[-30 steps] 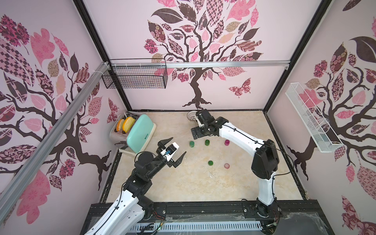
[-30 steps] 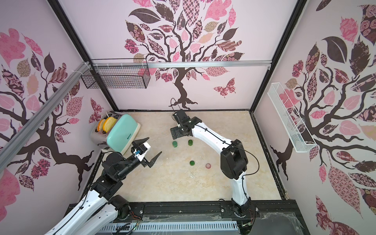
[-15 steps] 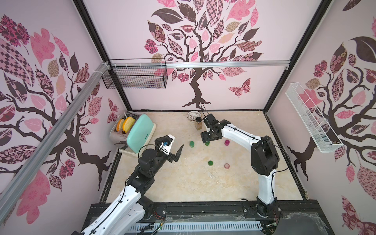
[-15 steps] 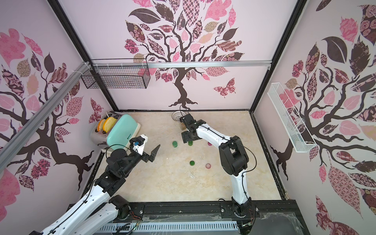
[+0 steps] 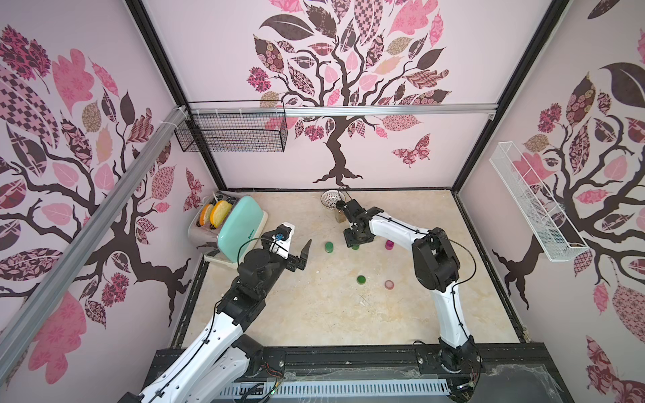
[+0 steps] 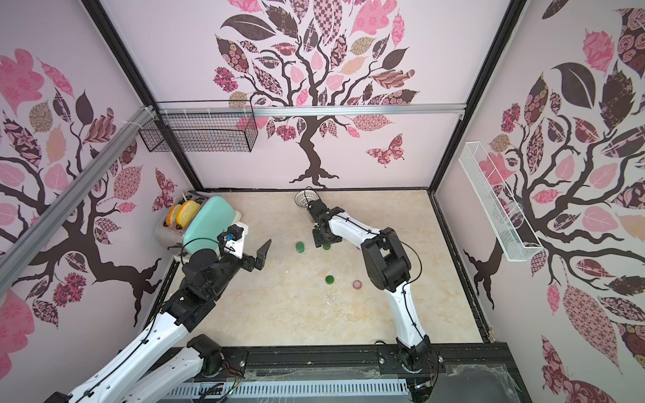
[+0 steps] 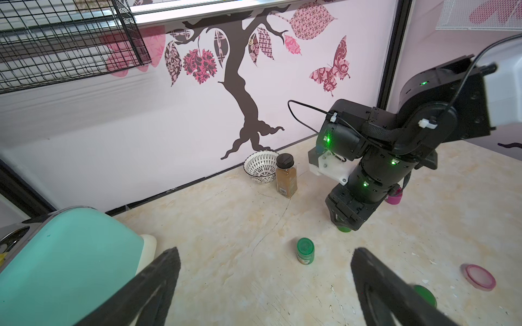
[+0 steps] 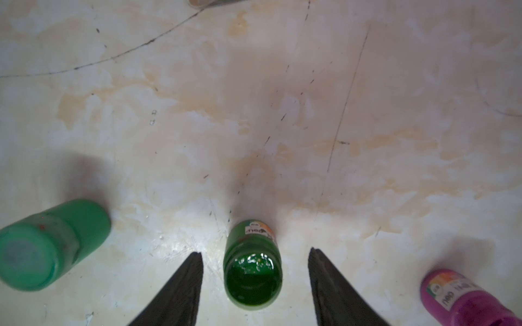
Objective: Close the paint jar lid
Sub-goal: Pick up the paint jar from the center of the board.
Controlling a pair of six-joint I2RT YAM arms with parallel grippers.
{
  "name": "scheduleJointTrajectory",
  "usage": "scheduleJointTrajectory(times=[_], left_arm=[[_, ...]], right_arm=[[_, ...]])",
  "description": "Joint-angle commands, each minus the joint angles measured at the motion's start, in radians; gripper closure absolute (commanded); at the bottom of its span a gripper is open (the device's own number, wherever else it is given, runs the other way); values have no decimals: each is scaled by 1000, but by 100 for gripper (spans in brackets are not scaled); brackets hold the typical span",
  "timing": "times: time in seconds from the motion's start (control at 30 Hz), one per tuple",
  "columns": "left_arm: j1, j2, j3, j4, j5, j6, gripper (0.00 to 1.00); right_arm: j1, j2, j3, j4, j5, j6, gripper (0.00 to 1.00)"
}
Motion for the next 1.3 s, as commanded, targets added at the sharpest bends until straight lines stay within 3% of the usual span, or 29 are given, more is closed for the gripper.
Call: scheduleJointTrajectory(times=[0.0,0.6,0.9,1.1,1.27], left_arm=[[0,-5,5,5,-18,-12,2],[-1,3,8,3,-63,-40,2],[0,0,-5,6,-19,-61,2],[-1,3,-22,35,106,-39,2],[0,11,-90,196,336,5,4]], right_arm=[[3,19,39,-17,12,15,41],[2,70,56,-17,-11,37,64],[3,-44,51,-52,-31,17,67],[3,-247,-45,-74,-120,-4,67],[2,-422,-136,-123,-209,-23,69]])
